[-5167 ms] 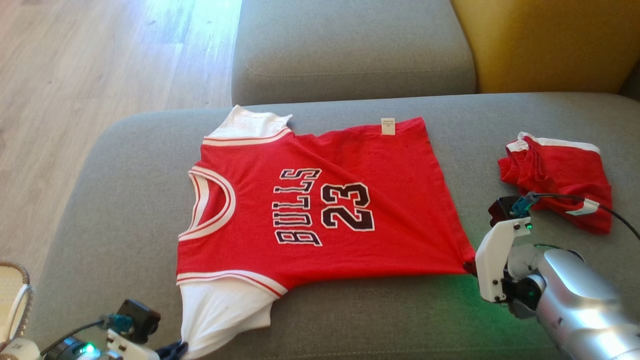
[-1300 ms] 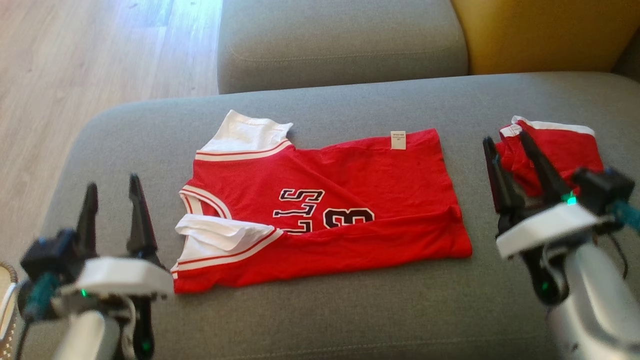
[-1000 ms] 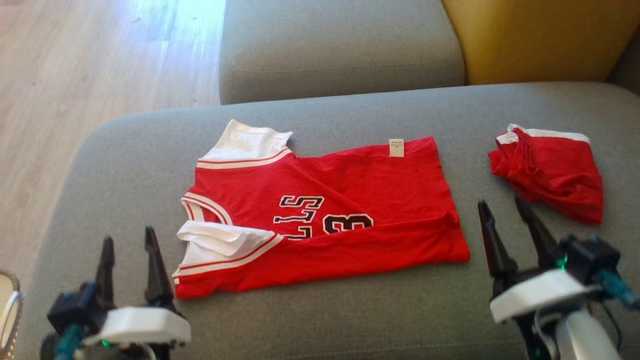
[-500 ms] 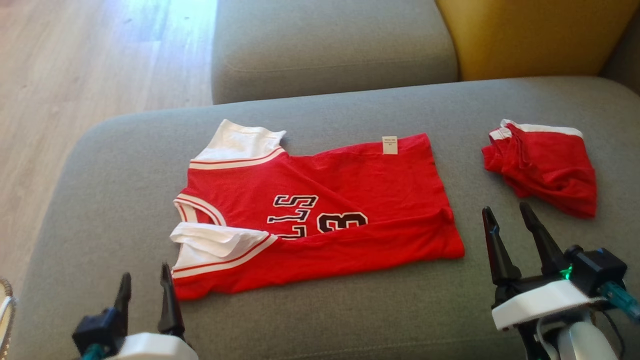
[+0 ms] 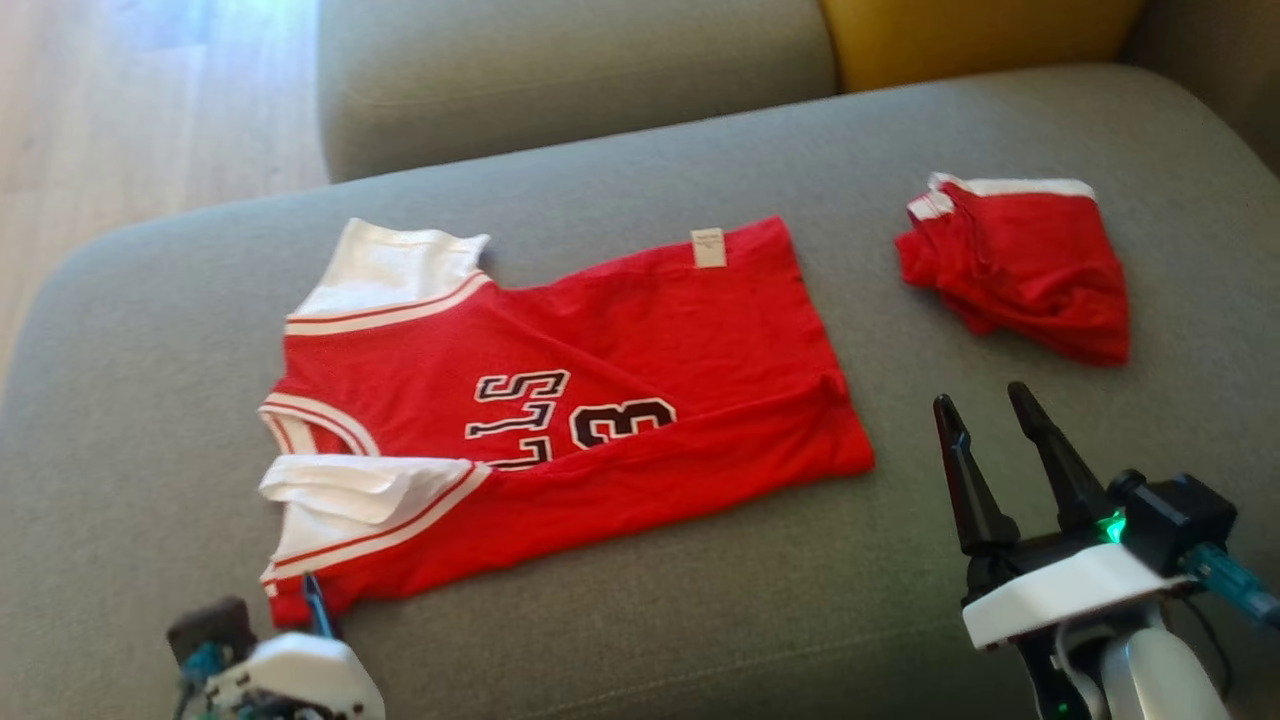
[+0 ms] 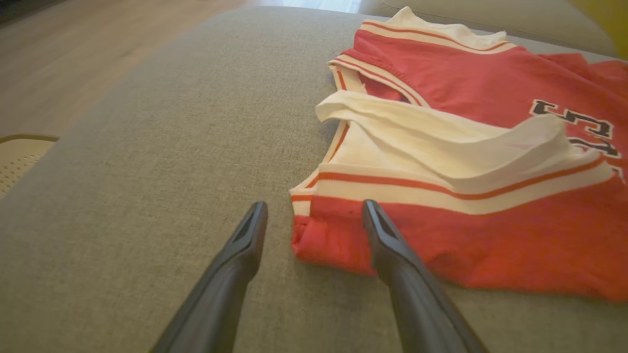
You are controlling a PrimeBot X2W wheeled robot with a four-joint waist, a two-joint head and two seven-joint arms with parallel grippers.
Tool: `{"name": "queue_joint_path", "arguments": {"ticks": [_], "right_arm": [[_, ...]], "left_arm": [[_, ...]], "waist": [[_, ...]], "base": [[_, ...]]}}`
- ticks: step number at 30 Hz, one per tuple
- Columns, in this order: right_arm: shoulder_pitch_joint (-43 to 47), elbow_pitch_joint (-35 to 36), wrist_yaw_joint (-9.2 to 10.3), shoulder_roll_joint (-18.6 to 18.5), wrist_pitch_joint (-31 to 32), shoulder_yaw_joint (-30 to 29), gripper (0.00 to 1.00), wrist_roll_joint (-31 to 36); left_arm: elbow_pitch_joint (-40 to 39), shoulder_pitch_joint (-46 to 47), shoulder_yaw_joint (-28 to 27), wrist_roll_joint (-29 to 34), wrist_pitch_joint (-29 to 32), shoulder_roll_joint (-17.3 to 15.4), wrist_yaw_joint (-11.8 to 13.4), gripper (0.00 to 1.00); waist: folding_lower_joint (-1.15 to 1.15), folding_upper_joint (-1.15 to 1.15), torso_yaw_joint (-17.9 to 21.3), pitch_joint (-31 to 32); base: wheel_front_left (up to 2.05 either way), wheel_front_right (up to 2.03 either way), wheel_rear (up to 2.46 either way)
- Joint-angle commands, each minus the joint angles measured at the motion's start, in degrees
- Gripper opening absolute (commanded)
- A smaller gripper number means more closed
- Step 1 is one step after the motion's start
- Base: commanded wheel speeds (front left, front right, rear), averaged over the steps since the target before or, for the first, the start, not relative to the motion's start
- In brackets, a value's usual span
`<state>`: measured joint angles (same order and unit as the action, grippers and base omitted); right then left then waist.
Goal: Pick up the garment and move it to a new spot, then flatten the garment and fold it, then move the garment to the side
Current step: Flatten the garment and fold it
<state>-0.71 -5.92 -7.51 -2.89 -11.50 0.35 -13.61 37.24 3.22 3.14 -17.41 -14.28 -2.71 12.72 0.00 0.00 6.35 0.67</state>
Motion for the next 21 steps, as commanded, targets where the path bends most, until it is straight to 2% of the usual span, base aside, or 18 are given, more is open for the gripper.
{"name": "queue_joint_path", "arguments": {"ticks": [1,15,20,21], "right_arm": [[-3.2,2.2,0.02,-0.1,-0.1,1.3,1.00,-0.2],[-3.4,3.0,0.02,-0.3,0.7,0.8,1.00,-0.2],[-3.5,1.9,0.02,-0.2,1.7,1.5,1.00,-0.7],[-3.6,1.2,0.02,-0.2,2.6,1.4,1.00,-0.9]], "left_arm": [[-1.3,2.5,-2.0,-0.1,-0.6,-0.4,0.3,1.00],[11.8,8.8,-2.6,-1.6,0.7,-0.8,1.4,1.00],[14.6,10.1,-1.9,-2.2,2.0,-0.8,0.0,1.00],[15.0,10.4,-1.8,-2.3,2.0,-0.8,-0.3,0.96]], "waist": [[0.00,0.00,0.7,-0.7],[0.00,0.00,1.4,-1.3],[0.00,0.00,1.0,-1.3],[0.00,0.00,0.9,-1.4]], "base": [[0.00,0.00,0.00],[0.00,0.00,0.00],[0.00,0.00,0.00],[0.00,0.00,0.00]]}}
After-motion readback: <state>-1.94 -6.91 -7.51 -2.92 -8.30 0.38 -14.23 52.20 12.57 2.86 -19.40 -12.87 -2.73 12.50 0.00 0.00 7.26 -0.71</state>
